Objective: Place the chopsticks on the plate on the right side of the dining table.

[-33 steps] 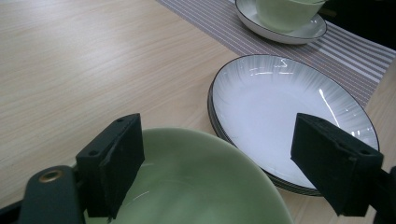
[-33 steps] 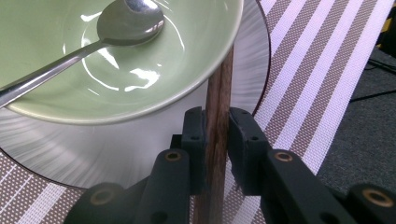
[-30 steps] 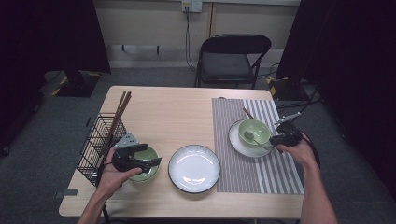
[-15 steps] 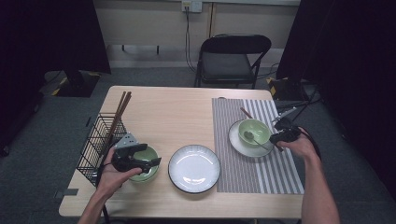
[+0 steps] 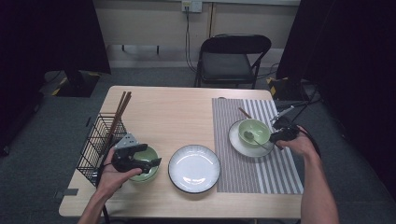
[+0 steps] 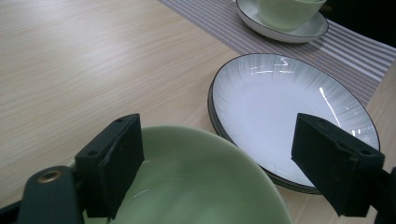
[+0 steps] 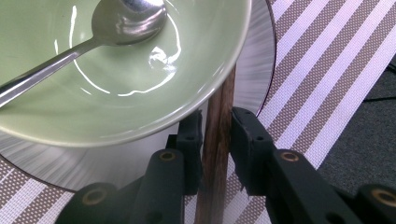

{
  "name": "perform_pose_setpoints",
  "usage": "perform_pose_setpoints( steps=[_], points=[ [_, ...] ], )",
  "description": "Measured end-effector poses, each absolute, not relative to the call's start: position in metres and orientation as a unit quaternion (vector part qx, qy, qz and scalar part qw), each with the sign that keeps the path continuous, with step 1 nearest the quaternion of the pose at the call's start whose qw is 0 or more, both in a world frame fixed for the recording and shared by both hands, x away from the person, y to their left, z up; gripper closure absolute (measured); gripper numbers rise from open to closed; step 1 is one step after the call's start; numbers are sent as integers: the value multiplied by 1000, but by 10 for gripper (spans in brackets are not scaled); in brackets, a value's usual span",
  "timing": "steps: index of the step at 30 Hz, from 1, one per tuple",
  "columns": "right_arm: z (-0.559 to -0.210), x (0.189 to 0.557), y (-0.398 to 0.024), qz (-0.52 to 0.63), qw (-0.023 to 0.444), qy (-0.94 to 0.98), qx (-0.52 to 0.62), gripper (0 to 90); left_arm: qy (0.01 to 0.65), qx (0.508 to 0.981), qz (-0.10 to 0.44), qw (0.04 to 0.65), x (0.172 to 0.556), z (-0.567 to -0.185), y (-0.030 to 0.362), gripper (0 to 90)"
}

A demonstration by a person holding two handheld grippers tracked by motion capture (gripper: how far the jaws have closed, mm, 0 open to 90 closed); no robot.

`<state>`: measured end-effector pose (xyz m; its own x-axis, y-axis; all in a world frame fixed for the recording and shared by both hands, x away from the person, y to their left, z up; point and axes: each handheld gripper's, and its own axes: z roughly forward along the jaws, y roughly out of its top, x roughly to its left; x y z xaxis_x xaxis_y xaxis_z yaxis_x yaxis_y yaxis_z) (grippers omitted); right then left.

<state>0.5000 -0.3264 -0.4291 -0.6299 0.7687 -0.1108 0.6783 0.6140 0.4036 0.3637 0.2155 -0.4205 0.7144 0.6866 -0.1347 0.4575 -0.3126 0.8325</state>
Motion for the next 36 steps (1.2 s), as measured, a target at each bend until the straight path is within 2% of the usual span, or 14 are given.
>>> perform_pose_setpoints(
  steps=[5,9,19,24,28,36],
  points=[
    [-430,500,-328,155,128,889,411,729,358,801,123,464,364,-421,215,165],
    [-430,501,-328,149,136,894,400,762,357,803,122,462,364,-421,215,164],
    [-430,506,-325,138,151,905,372,767,357,805,122,458,365,-422,214,163],
    [-430,507,-323,140,150,903,377,743,358,803,120,461,365,-422,214,163],
    [-429,504,-325,144,148,897,391,686,359,802,120,462,365,-422,215,163],
    [-431,496,-335,157,140,890,406,677,357,803,120,462,364,-422,215,163]
  ],
)
